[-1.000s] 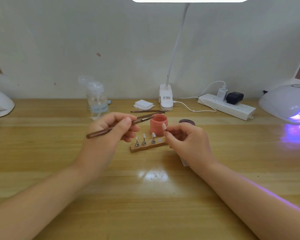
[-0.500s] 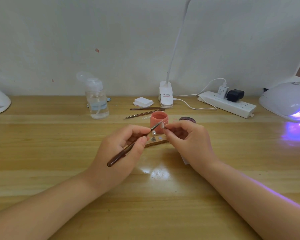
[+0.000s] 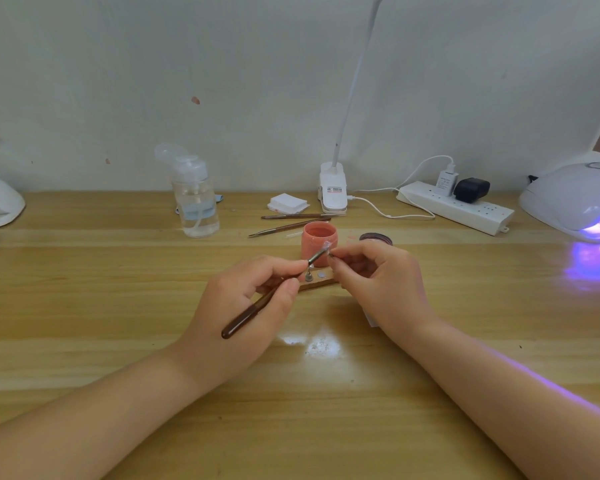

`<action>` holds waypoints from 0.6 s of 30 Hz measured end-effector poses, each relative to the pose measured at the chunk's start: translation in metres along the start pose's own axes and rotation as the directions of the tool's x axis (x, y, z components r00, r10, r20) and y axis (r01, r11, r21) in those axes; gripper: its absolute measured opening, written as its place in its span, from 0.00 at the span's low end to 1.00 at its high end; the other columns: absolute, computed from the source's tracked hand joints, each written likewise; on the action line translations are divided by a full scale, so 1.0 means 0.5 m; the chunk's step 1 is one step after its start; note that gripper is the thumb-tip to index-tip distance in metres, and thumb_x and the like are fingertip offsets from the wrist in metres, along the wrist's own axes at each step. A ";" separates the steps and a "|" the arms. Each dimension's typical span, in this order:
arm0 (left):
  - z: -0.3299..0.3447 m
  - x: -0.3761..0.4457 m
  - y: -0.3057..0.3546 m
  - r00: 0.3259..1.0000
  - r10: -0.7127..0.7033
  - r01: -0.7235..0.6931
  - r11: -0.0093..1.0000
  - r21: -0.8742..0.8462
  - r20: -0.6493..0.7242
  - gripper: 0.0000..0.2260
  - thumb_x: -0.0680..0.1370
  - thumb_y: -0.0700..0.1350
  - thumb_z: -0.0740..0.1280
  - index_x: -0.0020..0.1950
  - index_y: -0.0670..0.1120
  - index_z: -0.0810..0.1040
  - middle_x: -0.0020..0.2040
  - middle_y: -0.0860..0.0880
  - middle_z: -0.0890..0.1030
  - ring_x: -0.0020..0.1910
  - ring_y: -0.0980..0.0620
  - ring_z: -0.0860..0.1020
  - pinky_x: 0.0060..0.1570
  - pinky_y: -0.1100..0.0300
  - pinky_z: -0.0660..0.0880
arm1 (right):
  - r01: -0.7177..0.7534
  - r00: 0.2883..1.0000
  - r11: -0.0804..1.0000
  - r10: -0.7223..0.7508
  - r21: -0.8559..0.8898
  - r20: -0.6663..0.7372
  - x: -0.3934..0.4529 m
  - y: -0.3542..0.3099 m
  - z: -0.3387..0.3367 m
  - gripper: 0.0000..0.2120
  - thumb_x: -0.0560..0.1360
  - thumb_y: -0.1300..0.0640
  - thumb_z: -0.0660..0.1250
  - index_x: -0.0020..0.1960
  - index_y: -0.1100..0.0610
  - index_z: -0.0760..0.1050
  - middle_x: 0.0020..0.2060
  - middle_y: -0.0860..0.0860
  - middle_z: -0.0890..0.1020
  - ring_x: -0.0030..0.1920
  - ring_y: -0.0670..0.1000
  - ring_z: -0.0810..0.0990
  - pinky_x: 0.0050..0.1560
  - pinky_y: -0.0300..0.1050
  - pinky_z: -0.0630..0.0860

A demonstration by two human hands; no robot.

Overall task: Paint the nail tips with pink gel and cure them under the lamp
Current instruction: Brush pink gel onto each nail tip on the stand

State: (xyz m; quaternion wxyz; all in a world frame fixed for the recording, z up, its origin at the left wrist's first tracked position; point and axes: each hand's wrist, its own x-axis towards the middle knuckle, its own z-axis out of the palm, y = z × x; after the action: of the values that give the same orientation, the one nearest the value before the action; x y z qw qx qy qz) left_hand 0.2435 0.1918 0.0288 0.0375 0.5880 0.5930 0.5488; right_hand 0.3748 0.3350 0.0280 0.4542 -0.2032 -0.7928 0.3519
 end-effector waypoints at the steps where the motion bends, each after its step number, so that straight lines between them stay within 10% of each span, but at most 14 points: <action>1: -0.001 -0.002 0.000 1.000 0.011 -0.011 1.000 0.010 0.003 0.09 0.77 0.45 0.65 0.54 0.52 0.81 0.47 0.56 0.84 0.49 0.53 0.82 0.50 0.57 0.78 | -0.004 1.000 1.000 0.004 -0.003 0.000 0.000 0.000 0.000 0.13 0.72 0.63 0.73 0.40 0.44 0.80 0.32 0.32 0.81 0.36 0.38 0.81 0.41 0.34 0.78; 18: -0.002 -0.002 0.010 0.997 0.062 -0.060 0.997 0.056 -0.037 0.09 0.77 0.48 0.63 0.56 0.58 0.78 0.47 0.56 0.83 0.46 0.52 0.80 0.45 0.62 0.76 | -0.112 0.993 0.992 0.110 0.066 0.033 0.000 0.000 0.001 0.03 0.73 0.64 0.71 0.46 0.58 0.83 0.37 0.48 0.85 0.40 0.50 0.84 0.47 0.54 0.81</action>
State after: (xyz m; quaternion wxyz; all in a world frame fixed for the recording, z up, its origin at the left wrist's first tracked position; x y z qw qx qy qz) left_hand 0.2463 0.1890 0.0321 -0.0068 0.5960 0.5901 0.5445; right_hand 0.3744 0.3352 0.0279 0.4288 -0.2262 -0.7746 0.4061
